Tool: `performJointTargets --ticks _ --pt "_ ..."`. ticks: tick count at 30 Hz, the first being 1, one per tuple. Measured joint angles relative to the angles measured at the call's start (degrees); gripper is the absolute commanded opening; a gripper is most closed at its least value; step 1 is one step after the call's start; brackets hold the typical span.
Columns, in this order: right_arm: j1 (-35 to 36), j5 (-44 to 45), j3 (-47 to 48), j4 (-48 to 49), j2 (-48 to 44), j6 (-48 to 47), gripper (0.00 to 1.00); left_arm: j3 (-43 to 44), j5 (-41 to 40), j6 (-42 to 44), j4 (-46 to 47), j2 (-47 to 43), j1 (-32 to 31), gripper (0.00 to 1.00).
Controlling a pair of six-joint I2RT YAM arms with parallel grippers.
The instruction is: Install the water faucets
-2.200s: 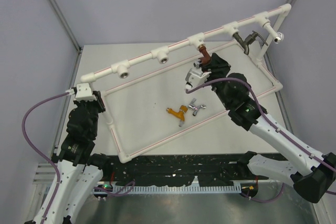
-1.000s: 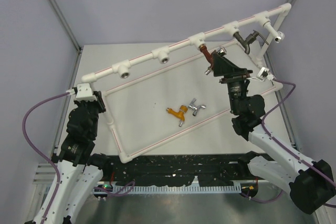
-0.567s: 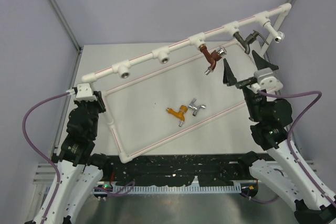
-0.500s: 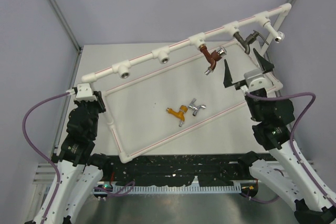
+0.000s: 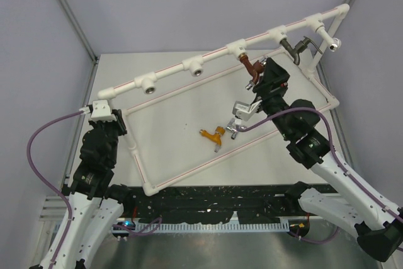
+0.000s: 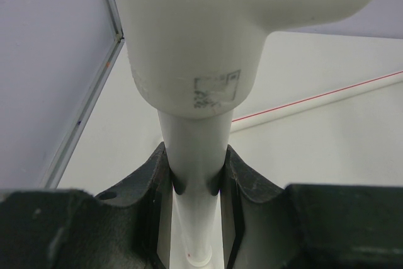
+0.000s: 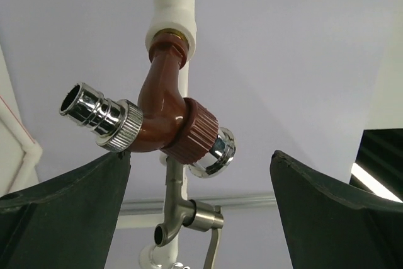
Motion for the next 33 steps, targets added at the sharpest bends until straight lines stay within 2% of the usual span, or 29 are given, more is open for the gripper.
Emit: performJointTargets --ticks 4,9,15,22,23,26,27,30,33 --pt "1.0 1.4 0.0 2.5 1.4 -6.1 0.96 0.0 0.0 0.1 0.0 0.0 -0.1 0.00" --pt "1.1 2.0 0.0 5.1 4.1 -9.0 1.00 0.0 0.0 0.1 0.0 0.0 -0.1 0.00" --pt "1.4 2.1 0.0 6.0 6.6 -9.4 0.86 0.0 0.0 0.1 0.0 0.0 -0.1 0.00" --pt "1.4 2.9 0.0 7.6 8.8 -8.0 0.55 0.0 0.0 0.1 0.0 0.0 -0.2 0.00" --pt "1.4 2.9 0.0 8.1 8.9 -7.3 0.43 0.0 0.0 0.1 0.0 -0.1 -0.2 0.00" --pt "1.4 3.5 0.0 9.7 9.1 -3.2 0.23 0.0 0.0 0.1 -0.2 -0.2 -0.2 0.00" --pt "1.4 3.7 0.0 9.7 9.2 -0.7 0.18 0.0 0.0 0.2 -0.2 -0.2 -0.2 0.00" --pt "1.4 3.8 0.3 9.8 9.2 9.3 0.17 0.0 0.0 0.2 -0.2 -0.2 -0.2 0.00" --pt "1.2 4.2 0.5 10.5 9.2 25.2 0.05 0.0 0.0 0.2 -0.2 -0.2 -0.2 0.00"
